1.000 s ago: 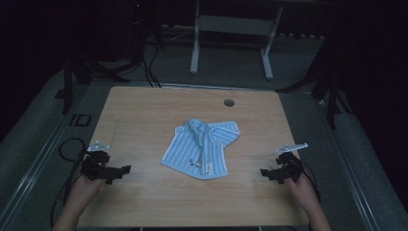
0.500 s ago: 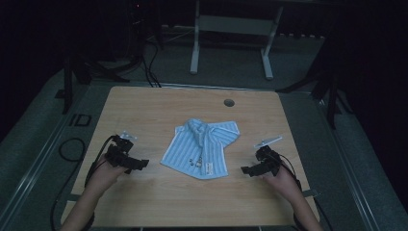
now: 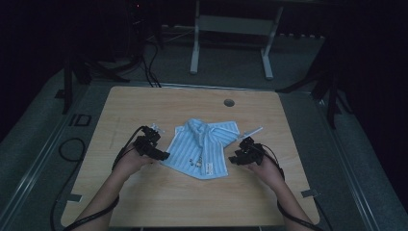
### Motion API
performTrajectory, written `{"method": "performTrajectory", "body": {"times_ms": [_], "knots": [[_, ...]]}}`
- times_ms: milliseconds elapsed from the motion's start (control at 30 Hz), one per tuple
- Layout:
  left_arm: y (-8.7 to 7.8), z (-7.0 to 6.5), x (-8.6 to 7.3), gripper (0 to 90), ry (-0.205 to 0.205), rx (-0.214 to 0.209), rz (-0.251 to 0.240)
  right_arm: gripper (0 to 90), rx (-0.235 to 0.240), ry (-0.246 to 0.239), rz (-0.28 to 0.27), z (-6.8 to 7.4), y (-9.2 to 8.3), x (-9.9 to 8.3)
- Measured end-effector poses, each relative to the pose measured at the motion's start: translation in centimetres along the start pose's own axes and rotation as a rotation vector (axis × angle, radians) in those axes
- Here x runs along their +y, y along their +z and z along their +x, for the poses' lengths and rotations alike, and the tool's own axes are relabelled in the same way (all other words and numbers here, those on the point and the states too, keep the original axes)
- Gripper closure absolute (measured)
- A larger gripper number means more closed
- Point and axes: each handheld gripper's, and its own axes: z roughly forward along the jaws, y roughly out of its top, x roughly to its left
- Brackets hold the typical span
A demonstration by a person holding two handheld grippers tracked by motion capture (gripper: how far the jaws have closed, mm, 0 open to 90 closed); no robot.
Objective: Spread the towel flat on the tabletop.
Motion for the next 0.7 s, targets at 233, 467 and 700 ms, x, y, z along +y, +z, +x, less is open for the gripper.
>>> {"method": "performTrajectory", "body": {"times_ms": [233,467,700], "knots": [[2.2,-0.1,1.8,37.2,0.039,0.005,0.043,53.7,0.017,-0.003,0.011,0.4,2.1,2.5],[4.3,0.0,3.0,41.2,0.038,-0.021,0.041,53.6,0.042,-0.004,0.042,0.8,3.9,3.9],[4.8,-1.1,3.9,60.3,0.091,-0.027,0.036,70.3,0.044,-0.037,0.067,1.4,4.4,4.8]]}}
